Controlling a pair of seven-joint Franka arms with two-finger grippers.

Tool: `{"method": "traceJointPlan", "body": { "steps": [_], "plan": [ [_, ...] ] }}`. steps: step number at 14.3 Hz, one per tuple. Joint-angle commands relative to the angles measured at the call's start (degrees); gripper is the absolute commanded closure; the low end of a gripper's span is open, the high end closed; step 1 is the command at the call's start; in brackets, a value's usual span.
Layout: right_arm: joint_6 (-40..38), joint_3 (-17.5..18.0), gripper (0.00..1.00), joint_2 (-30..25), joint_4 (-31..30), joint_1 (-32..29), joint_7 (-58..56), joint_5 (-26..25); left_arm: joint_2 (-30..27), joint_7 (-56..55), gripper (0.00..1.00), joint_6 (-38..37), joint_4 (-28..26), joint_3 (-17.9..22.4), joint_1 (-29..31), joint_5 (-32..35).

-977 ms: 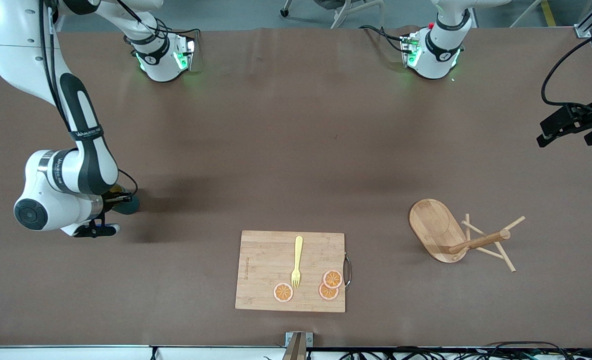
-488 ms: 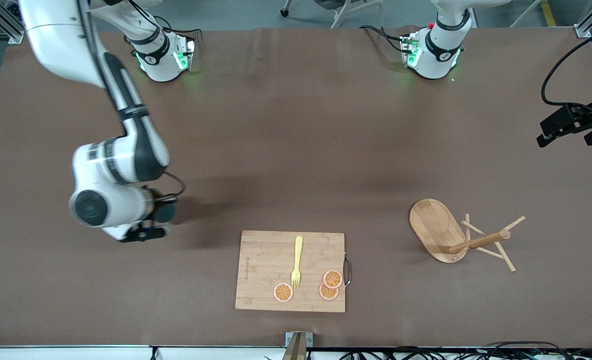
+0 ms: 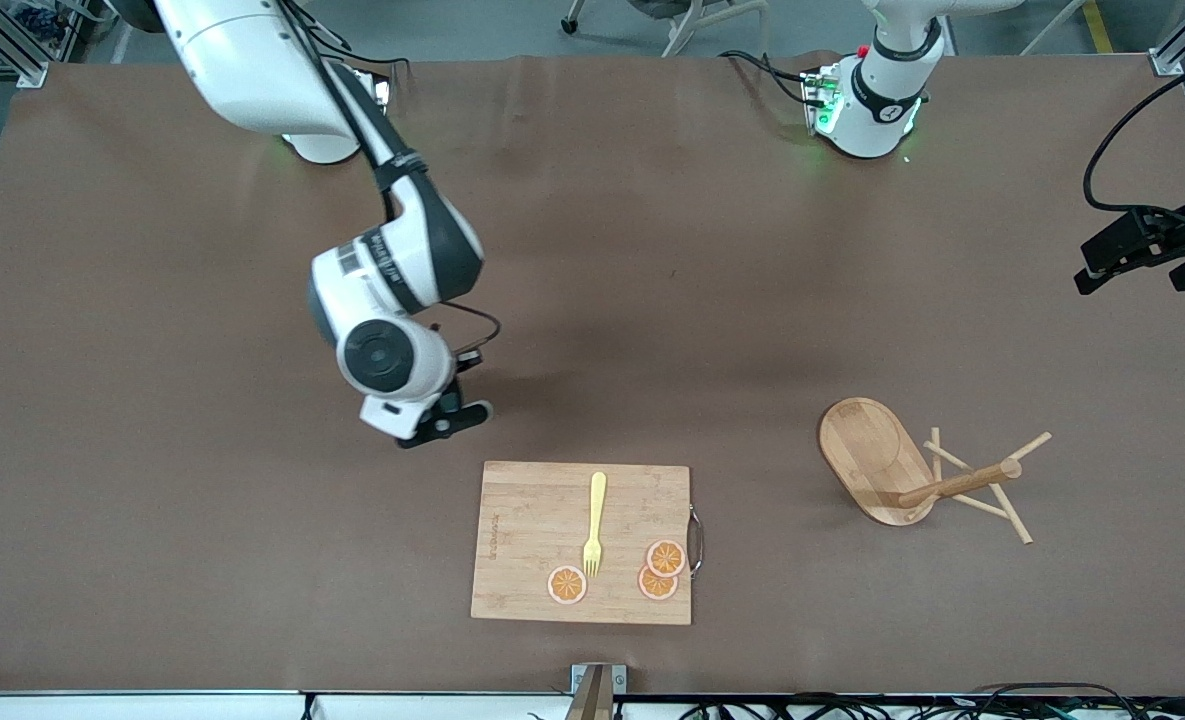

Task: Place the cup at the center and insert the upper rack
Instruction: 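Lift the teal mug with the right gripper and carry it to table center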

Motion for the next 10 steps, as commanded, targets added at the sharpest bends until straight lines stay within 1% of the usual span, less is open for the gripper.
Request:
{"method": "traceJointPlan", "body": {
  "steps": [1,2,3,5,6,10],
  "plan": [
    [-0.47,-0.72,0.99,3.42,4.30,4.23,-0.43,0.82,-0.05,-0.55,0.00,-0.57,0.66,-0.16,0.05,0.00],
    [0.75,-0.64,0.99,4.30,5.00,5.81,-1.39,0.82,-0.05,-0.55,0.00,-0.57,0.66,-0.16,0.05,0.00],
    [3.72,-0.72,0.99,5.09,5.18,7.92,-3.31,0.82,-0.05,-0.55,0.00,-0.57,0.66,-0.16,0.05,0.00],
    [8.48,-0.64,0.99,6.50,5.27,9.95,-7.36,0.91,-0.05,-0.55,0.00,-0.57,0.66,-0.16,0.05,0.00],
    [9.36,-0.64,1.00,6.68,5.45,11.18,-8.16,0.91,-0.05,-0.55,0.00,-0.57,0.66,-0.16,0.05,0.00],
    [8.85,-0.64,1.00,6.68,8.43,16.10,-7.82,1.08,-0.05,-0.55,0.00,-0.57,0.66,-0.16,-0.04,0.00]
  ]
}}
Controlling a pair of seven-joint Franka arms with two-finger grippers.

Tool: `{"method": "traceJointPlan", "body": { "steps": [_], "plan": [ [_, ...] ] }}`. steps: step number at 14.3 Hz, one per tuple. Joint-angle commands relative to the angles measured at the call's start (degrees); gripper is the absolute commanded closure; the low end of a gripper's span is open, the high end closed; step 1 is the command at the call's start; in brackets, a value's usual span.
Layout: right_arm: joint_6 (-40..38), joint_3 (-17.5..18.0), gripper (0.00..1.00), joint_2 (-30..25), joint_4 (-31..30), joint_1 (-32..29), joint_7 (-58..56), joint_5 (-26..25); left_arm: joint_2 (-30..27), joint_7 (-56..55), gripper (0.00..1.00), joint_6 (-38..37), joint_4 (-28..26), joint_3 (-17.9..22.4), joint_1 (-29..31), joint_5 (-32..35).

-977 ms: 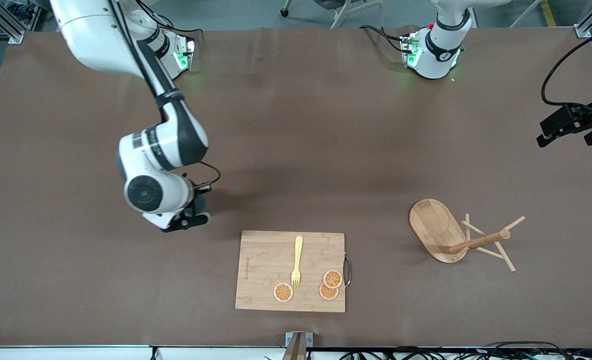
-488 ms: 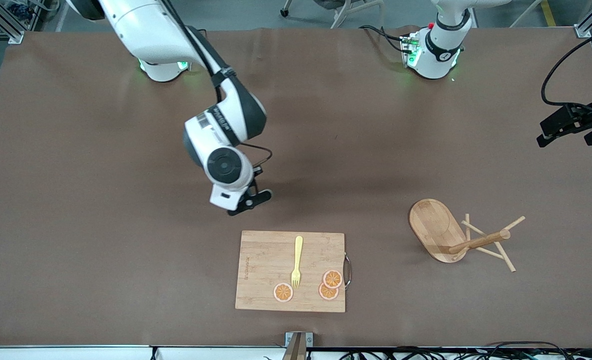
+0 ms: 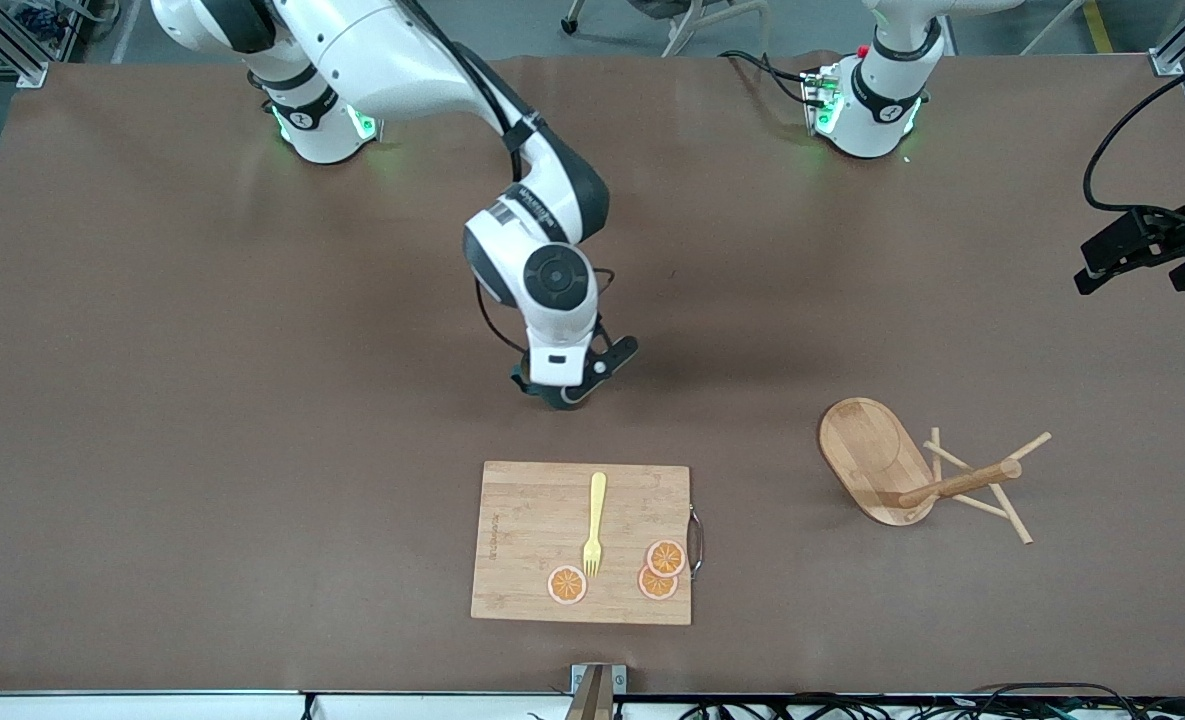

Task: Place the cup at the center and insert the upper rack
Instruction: 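Lift the teal mug with the right gripper and carry it to table center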

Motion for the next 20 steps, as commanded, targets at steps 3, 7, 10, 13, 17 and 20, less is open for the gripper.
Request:
{"method": "traceJointPlan", "body": {
  "steps": [3,7,10,13,17,20],
  "plan": [
    [-1.36,-0.76,1.00,0.77,3.24,6.05,-0.49,0.62,-0.05,-0.55,0.00,-0.57,0.75,-0.25,-0.03,0.00],
    [-4.86,-0.84,1.00,3.13,8.22,7.83,2.83,0.53,-0.05,-0.55,0.00,-0.57,0.75,-0.25,-0.03,0.00],
    [-5.22,-0.84,1.00,6.30,11.84,8.00,7.32,0.53,-0.05,-0.55,0.00,-0.57,0.66,-0.25,-0.03,0.00],
    [-4.70,-0.93,0.99,7.88,12.55,7.57,9.27,0.44,-0.05,-0.55,0.00,-0.57,0.66,-0.25,-0.03,-0.09],
    [-3.74,-0.93,0.98,9.29,14.49,7.74,10.14,0.53,-0.05,-0.55,0.00,-0.57,0.75,-0.25,-0.03,-0.09],
    [-0.84,-0.76,0.98,9.82,14.49,8.09,12.42,0.70,0.04,-0.46,0.00,-0.57,0.66,-0.25,-0.21,0.00]
  ]
}}
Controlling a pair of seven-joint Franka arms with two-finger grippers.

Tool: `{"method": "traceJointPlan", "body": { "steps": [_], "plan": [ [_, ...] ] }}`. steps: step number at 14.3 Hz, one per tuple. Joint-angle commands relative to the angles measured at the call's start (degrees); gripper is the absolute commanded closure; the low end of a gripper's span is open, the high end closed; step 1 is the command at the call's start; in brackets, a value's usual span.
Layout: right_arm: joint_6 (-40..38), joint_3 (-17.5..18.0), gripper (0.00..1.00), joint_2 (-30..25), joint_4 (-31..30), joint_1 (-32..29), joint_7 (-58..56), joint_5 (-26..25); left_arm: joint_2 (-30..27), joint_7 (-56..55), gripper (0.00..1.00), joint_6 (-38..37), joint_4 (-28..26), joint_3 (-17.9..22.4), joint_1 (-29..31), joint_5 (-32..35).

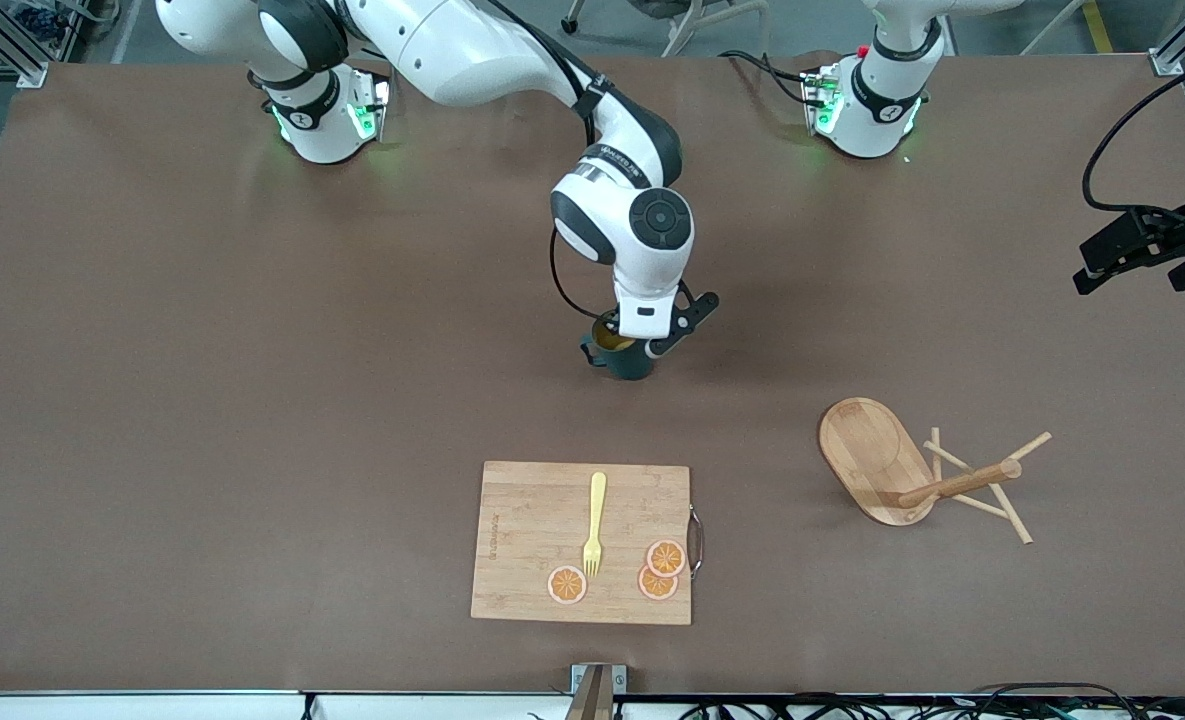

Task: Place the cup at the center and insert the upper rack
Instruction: 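Lift the teal mug with the right gripper and carry it to table center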

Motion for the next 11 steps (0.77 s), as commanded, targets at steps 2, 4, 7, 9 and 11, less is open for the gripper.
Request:
{"method": "traceJointPlan", "body": {
  "steps": [2,4,7,9,11],
  "plan": [
    [1.15,0.13,0.94,1.02,1.62,0.22,2.50,0.69,-0.04,-0.46,0.00,-0.57,0.66,-0.19,-0.15,0.00],
    [1.59,0.13,0.64,1.37,1.62,0.66,2.76,0.52,0.04,-0.28,0.00,-0.57,0.66,-0.10,-0.59,0.09],
    [2.82,-0.05,0.00,1.11,1.53,1.01,2.76,0.61,0.13,-0.28,0.00,-0.48,0.66,-0.10,-0.41,0.18],
    [1.68,0.04,0.00,0.41,1.53,0.66,2.85,0.69,0.22,-0.55,0.00,-0.39,0.66,-0.10,-0.59,0.09],
    [-0.77,0.04,0.00,-0.82,1.53,0.66,6.17,0.69,0.22,-0.72,0.00,-0.39,0.66,-0.71,-1.55,0.00]
  ]
}}
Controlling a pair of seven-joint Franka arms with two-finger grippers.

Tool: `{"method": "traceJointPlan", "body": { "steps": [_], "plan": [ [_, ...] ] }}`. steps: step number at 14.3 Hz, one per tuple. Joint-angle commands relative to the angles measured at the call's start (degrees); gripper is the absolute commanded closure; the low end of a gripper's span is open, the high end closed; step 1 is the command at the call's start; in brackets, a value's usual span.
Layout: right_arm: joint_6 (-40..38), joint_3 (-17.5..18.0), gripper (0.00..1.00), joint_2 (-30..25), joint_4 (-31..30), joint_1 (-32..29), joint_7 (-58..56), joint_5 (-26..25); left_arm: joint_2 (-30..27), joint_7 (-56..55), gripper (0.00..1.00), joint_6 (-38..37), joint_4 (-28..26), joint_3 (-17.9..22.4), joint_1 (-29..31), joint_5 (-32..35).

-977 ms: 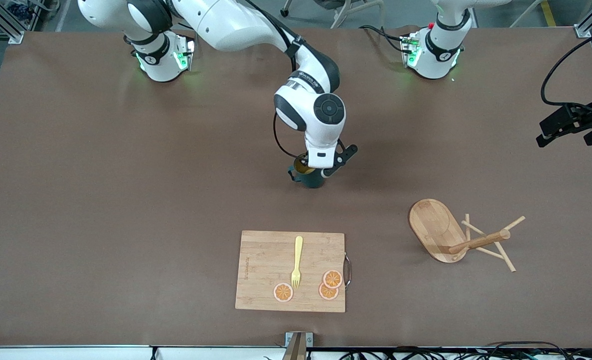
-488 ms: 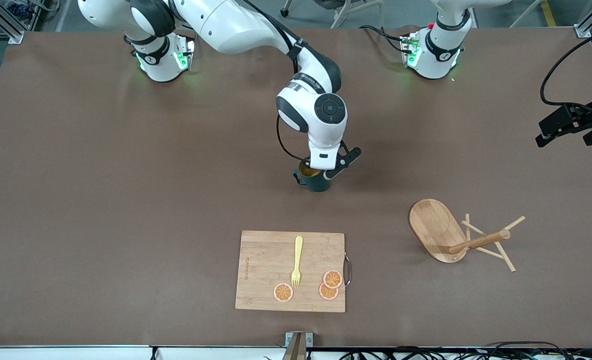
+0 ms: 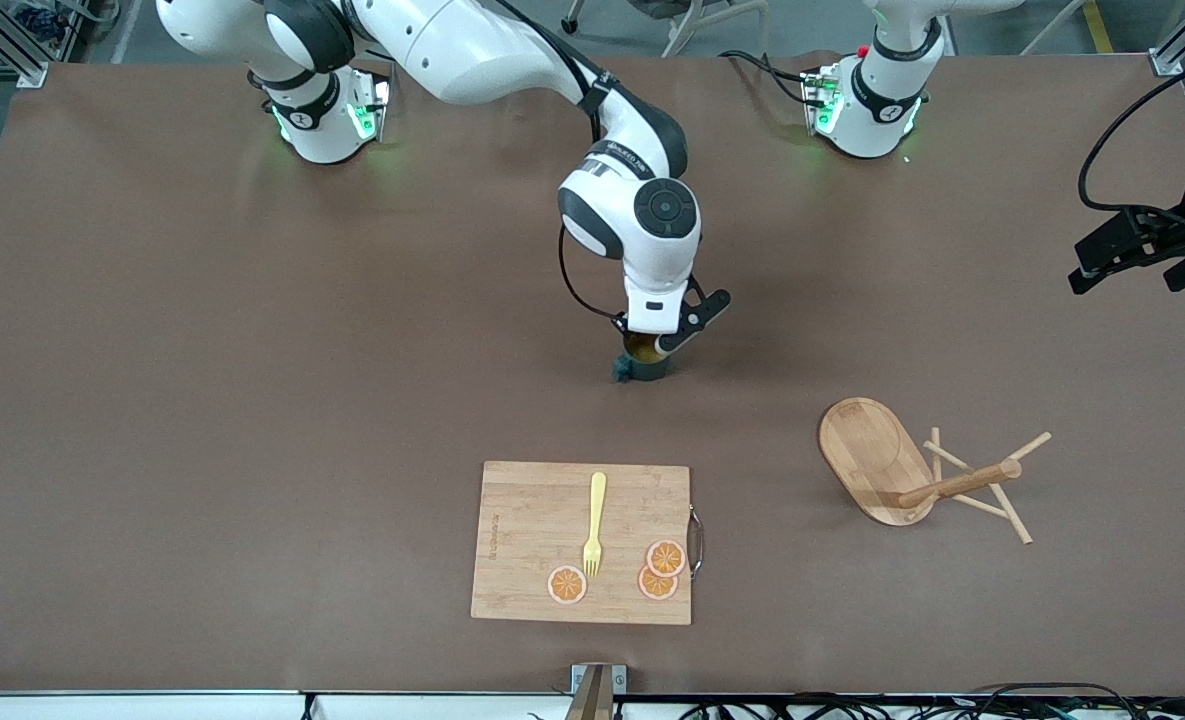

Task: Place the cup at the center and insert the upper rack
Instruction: 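Set the mug down and open the right gripper while the left gripper approaches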

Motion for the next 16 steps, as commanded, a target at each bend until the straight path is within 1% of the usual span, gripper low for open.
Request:
{"method": "traceJointPlan", "body": {
  "steps": [1,2,3,6,8,10,13,16],
  "plan": [
    [-4.79,-0.22,0.00,-2.12,0.54,-0.16,5.02,0.63,0.38,-0.72,0.00,-0.39,0.57,-0.72,-1.70,0.02],
    [-6.64,-0.39,0.00,-2.82,0.80,-0.25,6.60,0.63,0.46,-0.72,0.00,-0.39,0.57,-0.81,-1.70,-0.15],
    [-8.13,-0.48,0.00,-4.66,1.06,-1.12,8.01,0.54,0.46,-1.07,0.00,-0.39,0.49,-0.98,-1.79,-0.24],
    [-13.84,-0.92,0.00,-11.07,0.98,-5.59,8.29,0.10,2.04,-3.97,0.00,-0.39,0.40,-1.51,-3.62,-0.24],
    [-15.44,-3.20,0.00,-16.52,0.63,-9.28,7.85,0.10,3.01,-6.77,0.00,-0.56,0.13,-1.60,-5.47,-0.24],
    [-21.64,-5.22,0.00,-19.08,0.54,-12.71,7.94,-0.08,4.33,-13.08,0.00,-0.48,0.05,-1.60,-9.15,-0.16],
    [-26.24,-12.06,0.00,-22.60,0.45,-17.29,5.14,-0.08,5.38,-19.85,0.00,-0.48,-0.22,-1.60,-14.69,-0.24],
    [-29.41,-19.97,0.00,-24.45,0.54,-19.49,0.05,0.10,7.92,-31.27,0.00,0.75,-0.39,-1.51,-22.24,0.46]
  ]
}}
